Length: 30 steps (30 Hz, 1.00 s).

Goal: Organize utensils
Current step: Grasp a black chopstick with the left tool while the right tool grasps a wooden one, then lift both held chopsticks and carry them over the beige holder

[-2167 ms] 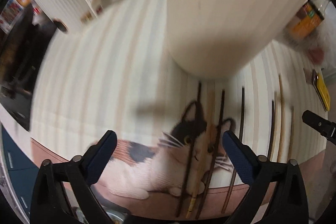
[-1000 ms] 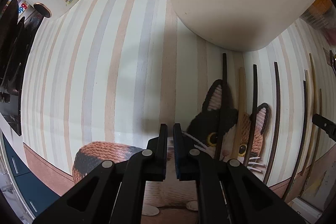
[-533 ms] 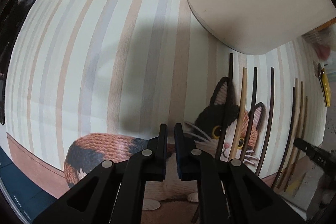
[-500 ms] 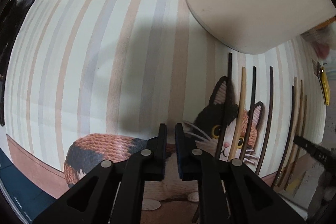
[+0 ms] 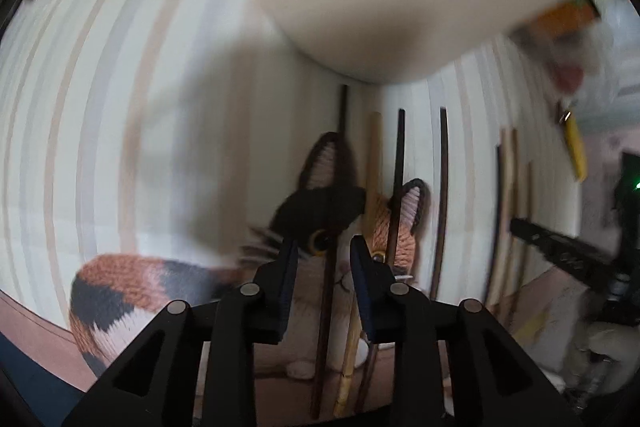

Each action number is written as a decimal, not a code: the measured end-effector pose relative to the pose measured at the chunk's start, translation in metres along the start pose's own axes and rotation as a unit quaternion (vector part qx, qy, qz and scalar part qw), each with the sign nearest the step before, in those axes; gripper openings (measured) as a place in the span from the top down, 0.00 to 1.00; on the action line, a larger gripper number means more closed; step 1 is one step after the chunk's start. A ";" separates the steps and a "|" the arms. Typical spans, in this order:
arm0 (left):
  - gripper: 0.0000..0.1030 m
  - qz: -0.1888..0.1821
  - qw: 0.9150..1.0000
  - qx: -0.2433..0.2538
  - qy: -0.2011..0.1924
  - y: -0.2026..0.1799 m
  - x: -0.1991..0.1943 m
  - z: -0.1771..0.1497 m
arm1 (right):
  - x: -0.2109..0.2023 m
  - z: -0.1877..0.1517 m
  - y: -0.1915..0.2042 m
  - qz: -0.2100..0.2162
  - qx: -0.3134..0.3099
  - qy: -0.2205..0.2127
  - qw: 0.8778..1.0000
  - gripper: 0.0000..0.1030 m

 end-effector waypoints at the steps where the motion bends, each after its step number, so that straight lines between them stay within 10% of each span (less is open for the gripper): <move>1: 0.77 0.020 1.000 0.008 -0.002 -0.007 0.002 0.003 | 0.000 -0.002 -0.001 0.000 0.001 -0.002 1.000 0.92; 9: 0.97 0.122 0.992 -0.003 -0.037 -0.007 0.002 0.005 | 0.005 -0.017 0.000 -0.020 -0.002 -0.012 1.000 0.93; 17: 0.95 0.077 0.995 -0.069 -0.010 0.066 -0.018 -0.011 | 0.015 -0.037 0.002 0.008 -0.020 0.029 0.999 0.93; 30: 0.93 0.125 0.991 -0.044 -0.016 0.038 0.002 0.004 | 0.023 -0.021 0.019 -0.045 -0.030 0.037 0.998 0.92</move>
Point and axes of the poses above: each gripper's, at about its wrist camera, not at the fingertips, and x roughly the way its jaws point, y to its left, z to its top, the point moved 1 cm from there along x, roughly the way its jaws point, and after that the axes turned 14 degrees about y, right-handed, at the moved point
